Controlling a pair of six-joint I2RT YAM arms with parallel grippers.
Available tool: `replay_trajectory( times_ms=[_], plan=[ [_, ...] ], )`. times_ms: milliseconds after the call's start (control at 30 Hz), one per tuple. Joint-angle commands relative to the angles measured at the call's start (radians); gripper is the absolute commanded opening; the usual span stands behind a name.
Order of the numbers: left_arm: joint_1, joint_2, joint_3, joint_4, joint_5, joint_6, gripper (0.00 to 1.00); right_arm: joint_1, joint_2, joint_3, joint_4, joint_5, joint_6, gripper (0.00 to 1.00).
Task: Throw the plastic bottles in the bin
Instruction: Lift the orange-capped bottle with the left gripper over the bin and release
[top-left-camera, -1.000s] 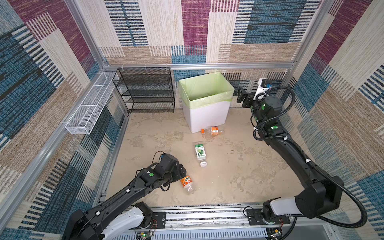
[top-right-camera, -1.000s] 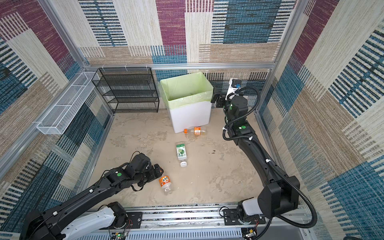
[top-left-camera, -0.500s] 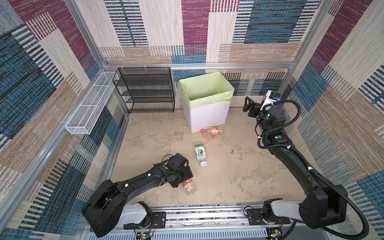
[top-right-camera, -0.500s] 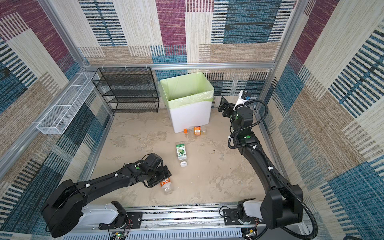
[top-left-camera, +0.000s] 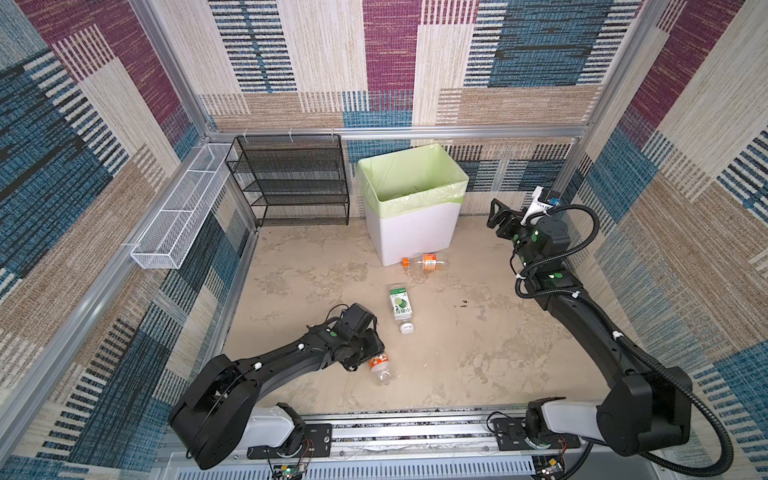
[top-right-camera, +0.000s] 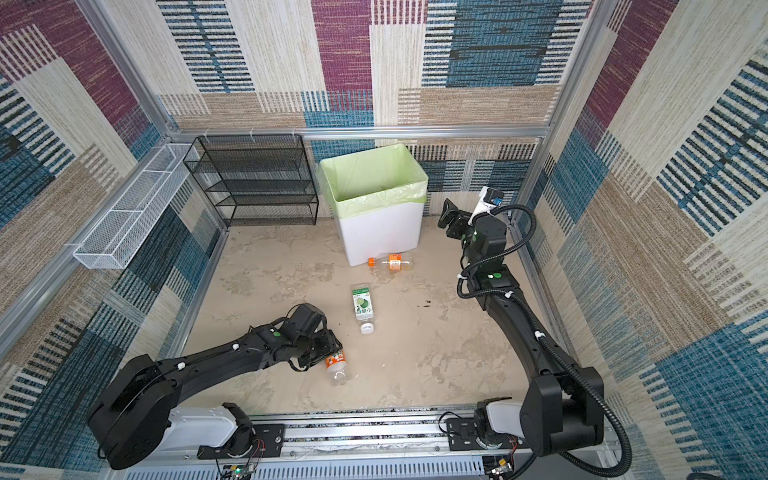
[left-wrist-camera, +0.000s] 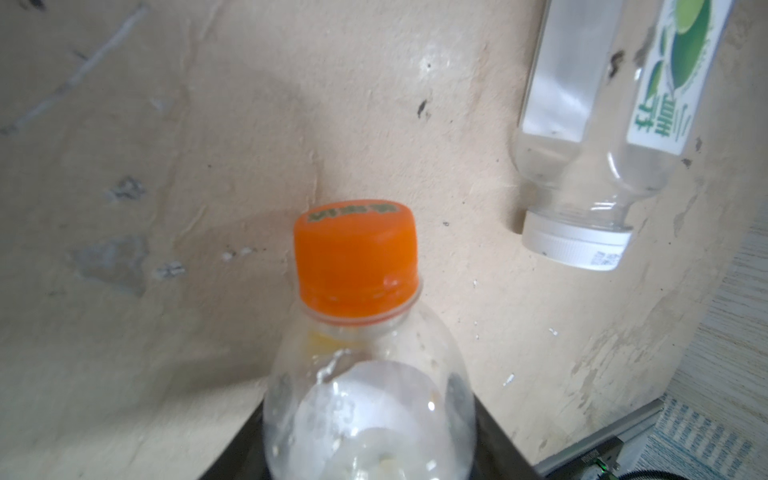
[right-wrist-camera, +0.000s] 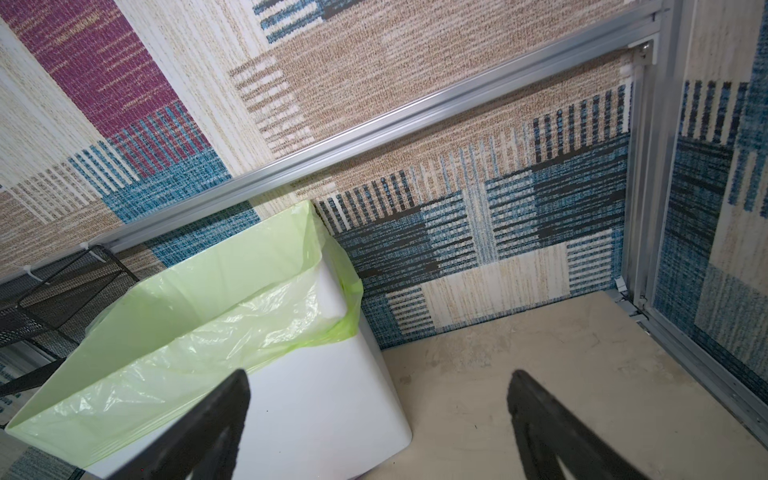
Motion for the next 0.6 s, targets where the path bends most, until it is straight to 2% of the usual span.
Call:
replay_trajectory(
  times_ms=[0,267,567],
  plan=[
    [0.010,-0.031,0.038,-0.011,-0.066,0.091,0.55,0.000,0.009,-0.001,-0.029,-0.015,0.002,0.97],
    [0.062,-0.148,0.157,-0.016,-0.218,0.353,0.54,-0.001,0.029,-0.030,-0.123,-0.051,0.009,0.95],
    [0.069,-0.263,0.183,0.229,-0.308,0.588,0.54,-0.001,0.000,-0.074,-0.148,-0.044,0.014,0.94]
  ],
)
